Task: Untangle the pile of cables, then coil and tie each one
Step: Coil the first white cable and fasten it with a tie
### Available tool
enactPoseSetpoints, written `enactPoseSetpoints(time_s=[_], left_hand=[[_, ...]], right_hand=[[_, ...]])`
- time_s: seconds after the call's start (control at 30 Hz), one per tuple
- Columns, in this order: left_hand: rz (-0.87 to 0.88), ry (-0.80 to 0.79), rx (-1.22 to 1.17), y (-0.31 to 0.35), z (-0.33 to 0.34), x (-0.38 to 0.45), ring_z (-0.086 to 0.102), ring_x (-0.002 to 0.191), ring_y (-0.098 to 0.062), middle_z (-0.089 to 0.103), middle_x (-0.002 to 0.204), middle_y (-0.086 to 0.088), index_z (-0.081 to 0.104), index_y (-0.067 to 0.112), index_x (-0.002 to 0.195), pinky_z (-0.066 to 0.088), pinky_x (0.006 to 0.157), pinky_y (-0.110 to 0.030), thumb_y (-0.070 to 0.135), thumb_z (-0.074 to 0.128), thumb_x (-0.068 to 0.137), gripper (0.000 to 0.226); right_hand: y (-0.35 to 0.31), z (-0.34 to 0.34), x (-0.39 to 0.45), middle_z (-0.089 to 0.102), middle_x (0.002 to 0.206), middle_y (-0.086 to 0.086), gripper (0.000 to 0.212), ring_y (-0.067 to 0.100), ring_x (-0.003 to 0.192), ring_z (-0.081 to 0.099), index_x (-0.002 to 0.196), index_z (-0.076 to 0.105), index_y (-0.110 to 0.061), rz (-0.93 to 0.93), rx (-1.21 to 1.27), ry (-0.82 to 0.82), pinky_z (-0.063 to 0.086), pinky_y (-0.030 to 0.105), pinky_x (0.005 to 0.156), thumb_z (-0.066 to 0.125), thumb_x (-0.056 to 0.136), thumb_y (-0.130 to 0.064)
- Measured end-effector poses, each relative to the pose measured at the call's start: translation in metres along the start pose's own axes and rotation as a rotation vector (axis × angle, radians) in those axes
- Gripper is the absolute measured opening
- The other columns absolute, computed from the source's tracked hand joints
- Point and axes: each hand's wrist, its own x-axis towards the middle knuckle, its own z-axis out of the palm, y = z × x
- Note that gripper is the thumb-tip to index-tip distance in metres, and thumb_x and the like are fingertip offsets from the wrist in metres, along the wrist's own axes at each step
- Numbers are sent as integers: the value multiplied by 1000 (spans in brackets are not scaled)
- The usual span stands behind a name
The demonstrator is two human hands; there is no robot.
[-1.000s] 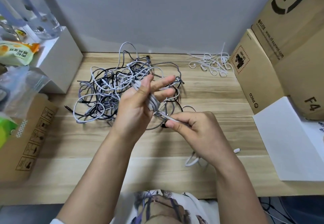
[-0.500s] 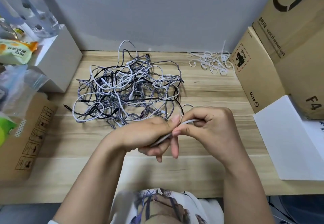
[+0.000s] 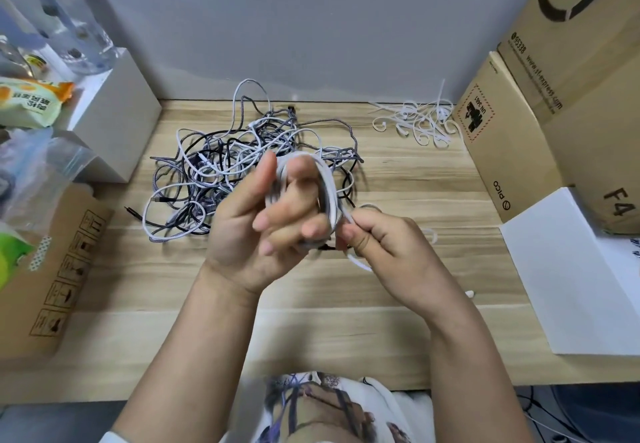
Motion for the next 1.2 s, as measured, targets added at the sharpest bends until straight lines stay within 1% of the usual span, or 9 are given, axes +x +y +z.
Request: enactPoseSetpoints(time_s=[0.2,0.43,0.6,0.7,0.8,0.9,1.0,1.1,1.2], left_hand=[[212,333,14,-3,-6,5,41,53,-21,51,68,-15,36,-6,130,44,94,-33,17,46,97,42],[372,394,-174,0,-27,1,55,53,-25,52,63,-13,32,-15,132,51,87,-35,12,54,92,53],[516,552,-204,-1,-35,3,46,41,-12,45,54,-1,38,-18,123,56,71,-26,24,51,86,58],[528,598,-195,-1,-41,4,45,41,-10,44,54,1,42,-13,116,55,70,-23,26,48,85,50],[542,617,-273,-1,-48,3,47,41,-13,45,52,-1,27,5,122,57,67,-27,29,47,93,42],[548,669,-301,1,-54,3,46,39,-13,44,51,-1,19,9,116,56,63,-28,31,40,98,35],[572,737,-291,1,-61,1,45,39,-12,43,50,1,30,6,110,56,63,-26,29,41,96,28],[593,799,-245,1,-66,-5,43,41,-8,40,50,3,46,8,66,53,65,-22,26,43,94,34],[610,818,-231,2,-71,-10,44,40,-8,40,50,3,47,8,52,55,62,-22,24,43,92,43]], right_hand=[[-2,-1,-2,45,53,-11,19,3,54,38,66,60,-25,93,105,21,32,21,54,70,81,-20],[-5,-6,-6,40,48,-14,38,0,45,37,67,59,-15,245,439,164,35,11,48,65,66,23],[-3,-10,-2,58,55,-7,25,5,53,55,51,63,-20,279,911,243,45,15,57,64,55,5],[-2,-11,-3,68,70,4,22,14,68,65,62,72,-15,221,1110,216,54,19,68,77,51,4],[-10,-7,-4,68,71,6,18,18,71,69,74,73,-8,206,1256,233,56,23,64,57,74,-17],[-12,-9,-5,52,50,-2,24,12,56,63,85,64,-5,264,1149,336,53,19,58,51,76,-22],[-14,-15,-4,39,41,-5,21,11,51,60,70,67,-11,330,1159,468,54,19,59,53,73,-26],[-12,-23,-5,30,34,-8,21,7,38,49,67,63,-14,333,1300,530,52,18,53,50,76,-29],[-12,-24,-10,23,37,-11,23,2,31,18,73,60,-12,290,1007,485,19,15,37,51,81,-31]])
